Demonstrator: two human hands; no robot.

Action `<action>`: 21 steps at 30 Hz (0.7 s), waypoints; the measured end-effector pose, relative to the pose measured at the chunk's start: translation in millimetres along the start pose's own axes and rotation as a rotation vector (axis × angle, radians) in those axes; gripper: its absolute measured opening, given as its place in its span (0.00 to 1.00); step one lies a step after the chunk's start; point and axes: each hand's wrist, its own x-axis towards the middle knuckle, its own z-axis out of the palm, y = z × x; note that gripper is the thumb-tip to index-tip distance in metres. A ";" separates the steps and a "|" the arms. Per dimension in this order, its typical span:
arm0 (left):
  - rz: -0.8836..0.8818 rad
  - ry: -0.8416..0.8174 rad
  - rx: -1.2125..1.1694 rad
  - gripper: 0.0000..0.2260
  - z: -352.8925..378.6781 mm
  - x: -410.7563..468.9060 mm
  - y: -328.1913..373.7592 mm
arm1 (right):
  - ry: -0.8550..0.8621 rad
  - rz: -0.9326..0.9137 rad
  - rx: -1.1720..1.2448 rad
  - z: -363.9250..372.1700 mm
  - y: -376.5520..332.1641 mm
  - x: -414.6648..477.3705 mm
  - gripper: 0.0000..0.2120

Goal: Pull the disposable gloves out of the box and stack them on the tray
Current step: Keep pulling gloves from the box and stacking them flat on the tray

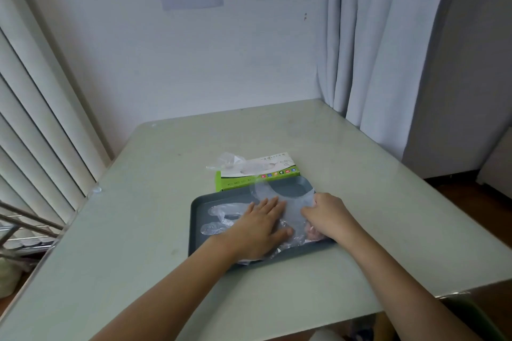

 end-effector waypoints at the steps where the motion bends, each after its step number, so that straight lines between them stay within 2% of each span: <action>1: -0.017 -0.019 0.006 0.31 2.5 0.2 -1.8 | 0.001 -0.004 -0.018 0.0 0.8 0.5 0.09; 5: -0.071 -0.030 -0.001 0.32 9.1 -2.7 -3.5 | -0.014 -0.025 -0.137 -7.4 -0.9 -0.1 0.12; 7: -0.073 -0.030 0.009 0.32 11.0 -3.8 -3.5 | 0.029 -0.031 -0.237 -12.0 -4.9 -5.5 0.08; 8: -0.070 -0.032 0.013 0.32 12.1 -3.6 -3.2 | 0.104 -0.049 -0.325 -14.9 -7.5 -11.3 0.05; 10: -0.074 -0.028 0.017 0.32 12.4 -3.0 -3.6 | 0.325 -0.158 -0.495 -16.6 -13.2 -20.8 0.08; 11: -0.079 -0.027 0.019 0.32 12.6 -2.4 -3.7 | 0.413 -0.270 -0.461 -13.6 -15.7 -23.1 0.11; 12: -0.082 -0.027 0.022 0.32 12.4 -2.0 -3.4 | 0.420 -0.398 -0.369 -8.8 -18.1 -23.7 0.13; 14: -0.078 -0.027 0.034 0.32 12.0 -2.0 -2.1 | 0.202 -0.542 -0.201 4.9 -20.8 -23.8 0.17; 16: -0.069 -0.021 0.044 0.31 11.6 -2.6 -1.5 | -0.100 -0.503 -0.191 21.5 -16.0 -22.2 0.20; 17: -0.074 -0.018 0.039 0.31 11.4 -3.3 -1.3 | -0.181 -0.478 -0.215 28.3 -11.6 -19.2 0.21; 21: -0.151 -0.016 0.008 0.35 10.0 -8.6 -2.4 | -0.168 -0.356 -0.467 36.6 -0.7 -2.7 0.23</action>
